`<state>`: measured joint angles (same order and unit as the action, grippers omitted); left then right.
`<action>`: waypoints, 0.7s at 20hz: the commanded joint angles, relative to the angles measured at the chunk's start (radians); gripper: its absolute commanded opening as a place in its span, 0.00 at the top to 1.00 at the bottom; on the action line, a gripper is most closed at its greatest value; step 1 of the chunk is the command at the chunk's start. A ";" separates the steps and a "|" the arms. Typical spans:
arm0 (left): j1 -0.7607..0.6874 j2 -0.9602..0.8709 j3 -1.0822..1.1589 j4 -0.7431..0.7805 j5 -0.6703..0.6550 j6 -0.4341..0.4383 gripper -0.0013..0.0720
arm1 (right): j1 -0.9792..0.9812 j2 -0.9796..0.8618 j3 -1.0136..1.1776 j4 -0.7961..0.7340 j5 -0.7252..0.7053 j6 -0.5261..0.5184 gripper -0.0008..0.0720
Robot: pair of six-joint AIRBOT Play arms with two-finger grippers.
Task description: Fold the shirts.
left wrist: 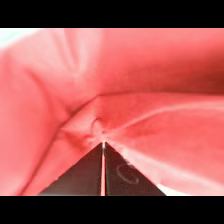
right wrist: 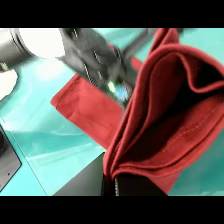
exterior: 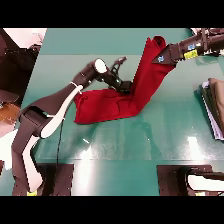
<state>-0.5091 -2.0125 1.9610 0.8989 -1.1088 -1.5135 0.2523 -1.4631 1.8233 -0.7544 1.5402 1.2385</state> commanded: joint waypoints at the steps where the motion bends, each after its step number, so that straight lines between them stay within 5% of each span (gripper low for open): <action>1: 0.087 0.066 0.060 0.108 -0.083 -0.010 0.95 | 0.043 -0.017 0.001 0.001 -0.011 -0.013 0.97; 6: 0.280 0.265 0.061 0.316 -0.193 -0.002 0.94 | 0.240 -0.106 0.001 0.003 -0.123 -0.024 0.97; 11: 0.470 0.444 0.061 0.388 -0.227 0.002 0.94 | 0.566 -0.278 0.002 0.003 -0.460 -0.055 0.94; 12: 0.499 0.469 0.061 0.388 -0.229 0.002 0.94 | 0.616 -0.312 0.002 0.005 -0.532 -0.055 0.64; 13: 0.519 0.490 0.061 0.388 -0.234 0.002 0.94 | 0.658 -0.340 0.002 0.004 -0.570 -0.053 0.22; 14: 0.534 0.506 0.060 0.387 -0.243 0.002 0.94 | 0.684 -0.352 0.002 0.003 -0.580 -0.053 0.10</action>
<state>-0.0467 -1.5753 2.0205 1.2598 -1.3289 -1.5135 0.8108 -1.7435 1.8240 -0.7479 1.1236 1.1900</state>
